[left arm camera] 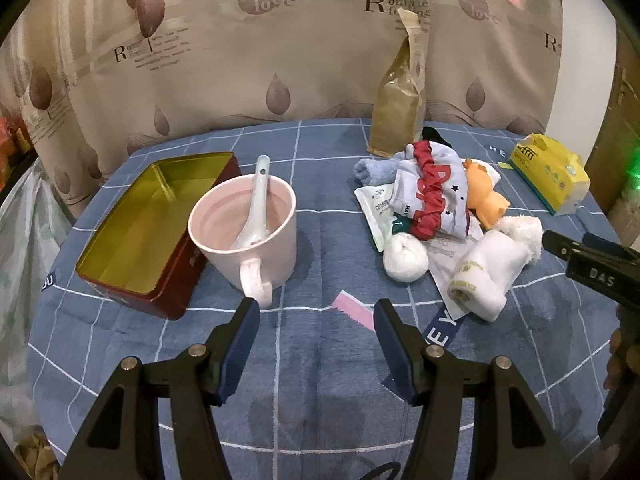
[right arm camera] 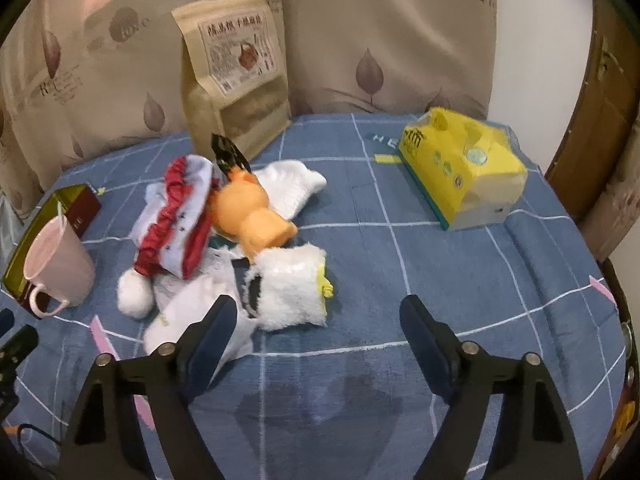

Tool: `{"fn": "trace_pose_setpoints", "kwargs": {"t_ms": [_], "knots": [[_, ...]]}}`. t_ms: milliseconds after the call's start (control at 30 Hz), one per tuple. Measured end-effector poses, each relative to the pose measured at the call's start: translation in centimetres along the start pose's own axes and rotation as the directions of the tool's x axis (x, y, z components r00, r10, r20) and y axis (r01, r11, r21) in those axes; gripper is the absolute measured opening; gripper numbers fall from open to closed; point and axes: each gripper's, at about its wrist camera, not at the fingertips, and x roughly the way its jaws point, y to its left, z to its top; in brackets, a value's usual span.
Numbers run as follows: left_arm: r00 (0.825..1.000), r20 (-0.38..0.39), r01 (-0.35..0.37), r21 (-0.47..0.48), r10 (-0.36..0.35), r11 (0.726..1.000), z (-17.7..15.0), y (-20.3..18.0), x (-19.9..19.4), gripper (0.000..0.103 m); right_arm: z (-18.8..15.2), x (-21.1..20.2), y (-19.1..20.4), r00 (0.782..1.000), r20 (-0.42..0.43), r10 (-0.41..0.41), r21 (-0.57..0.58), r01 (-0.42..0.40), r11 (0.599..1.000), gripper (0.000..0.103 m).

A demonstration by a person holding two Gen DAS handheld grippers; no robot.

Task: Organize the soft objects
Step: 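Reach the right gripper to the fluffy white cloth and grasp it, then grasp the folded white sock with the left gripper while the right gripper holds the fluffy cloth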

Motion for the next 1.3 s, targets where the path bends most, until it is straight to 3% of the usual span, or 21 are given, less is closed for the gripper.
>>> {"fn": "trace_pose_setpoints", "kwargs": {"t_ms": [467,567,600,667,767,967,1167,1300], "knots": [[0.998,-0.01,0.061,0.069,-0.06,0.996,0.1,-1.6,1.3,0.061,0.4,5.9,0.7,0.998,-0.067,0.004,-0.058,-0.007,0.998,0.072],[0.997,-0.012,0.073,0.1,-0.072,0.992,0.1,-2.4,1.4,0.061,0.6,6.9,0.7,0.996,-0.079,0.035,-0.065,-0.04,0.997,0.053],[0.997,-0.013,0.077,0.112,-0.076,0.991,0.2,-2.7,1.4,0.061,0.5,7.0,0.7,0.995,-0.083,0.058,-0.058,-0.062,0.996,0.042],[0.996,-0.01,0.09,0.138,-0.09,0.986,0.3,-3.6,1.3,0.061,0.4,7.0,0.4,0.992,-0.08,0.099,-0.034,-0.102,0.994,0.038],[0.991,-0.016,0.131,0.164,-0.13,0.978,0.4,-4.6,1.3,0.061,0.6,6.4,0.2,0.994,-0.056,0.09,-0.045,-0.093,0.995,0.034],[0.971,-0.045,0.237,0.225,-0.233,0.945,1.0,-7.2,1.4,0.061,1.6,4.8,-2.8,1.0,0.008,-0.015,0.032,0.014,0.999,0.032],[0.953,-0.081,0.302,0.286,-0.291,0.909,1.7,-10.4,2.2,0.061,1.7,6.1,-5.4,0.996,-0.014,-0.085,0.104,0.086,0.991,0.031],[0.937,-0.13,0.348,0.308,-0.323,0.885,1.9,-12.3,3.6,0.061,1.5,6.6,-5.9,0.997,-0.028,-0.078,0.124,0.08,0.989,0.031]]}}
